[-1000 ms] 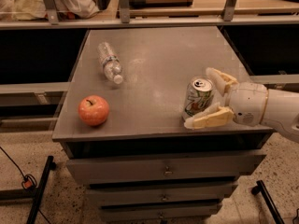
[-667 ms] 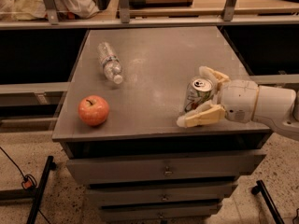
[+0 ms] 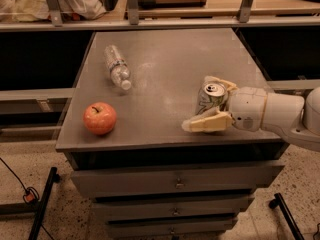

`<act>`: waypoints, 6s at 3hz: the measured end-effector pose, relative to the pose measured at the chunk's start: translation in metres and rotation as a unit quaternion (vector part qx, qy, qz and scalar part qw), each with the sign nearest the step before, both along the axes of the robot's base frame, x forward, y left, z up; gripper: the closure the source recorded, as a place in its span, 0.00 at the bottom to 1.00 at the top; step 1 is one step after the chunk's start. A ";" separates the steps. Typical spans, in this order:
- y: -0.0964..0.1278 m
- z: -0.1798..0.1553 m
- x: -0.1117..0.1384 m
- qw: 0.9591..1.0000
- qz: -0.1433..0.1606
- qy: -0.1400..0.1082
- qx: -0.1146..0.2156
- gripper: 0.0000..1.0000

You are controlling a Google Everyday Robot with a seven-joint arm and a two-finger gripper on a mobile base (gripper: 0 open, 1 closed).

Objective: Knock 7up can over

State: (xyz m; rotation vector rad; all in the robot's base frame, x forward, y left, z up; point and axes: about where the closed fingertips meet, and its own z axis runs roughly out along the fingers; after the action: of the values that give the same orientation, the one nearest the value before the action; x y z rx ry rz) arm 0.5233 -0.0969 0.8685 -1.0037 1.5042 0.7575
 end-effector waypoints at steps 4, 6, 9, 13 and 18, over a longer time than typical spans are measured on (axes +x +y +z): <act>-0.039 -0.009 -0.029 1.000 0.009 0.014 0.010 0.31; -0.042 -0.006 -0.035 0.999 0.027 0.014 0.011 0.46; -0.007 -0.004 0.004 0.999 0.028 0.028 0.016 0.00; -0.004 0.008 0.013 0.999 0.033 0.039 -0.019 0.88; -0.032 0.026 0.048 0.863 0.021 -0.005 -0.505 1.00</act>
Offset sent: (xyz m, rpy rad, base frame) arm 0.0005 -0.0154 -0.0126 0.0187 0.0303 -0.0064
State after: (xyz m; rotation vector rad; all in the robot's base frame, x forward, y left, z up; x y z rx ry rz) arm 0.5714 -0.1291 0.8941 -1.7936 1.8937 -0.0954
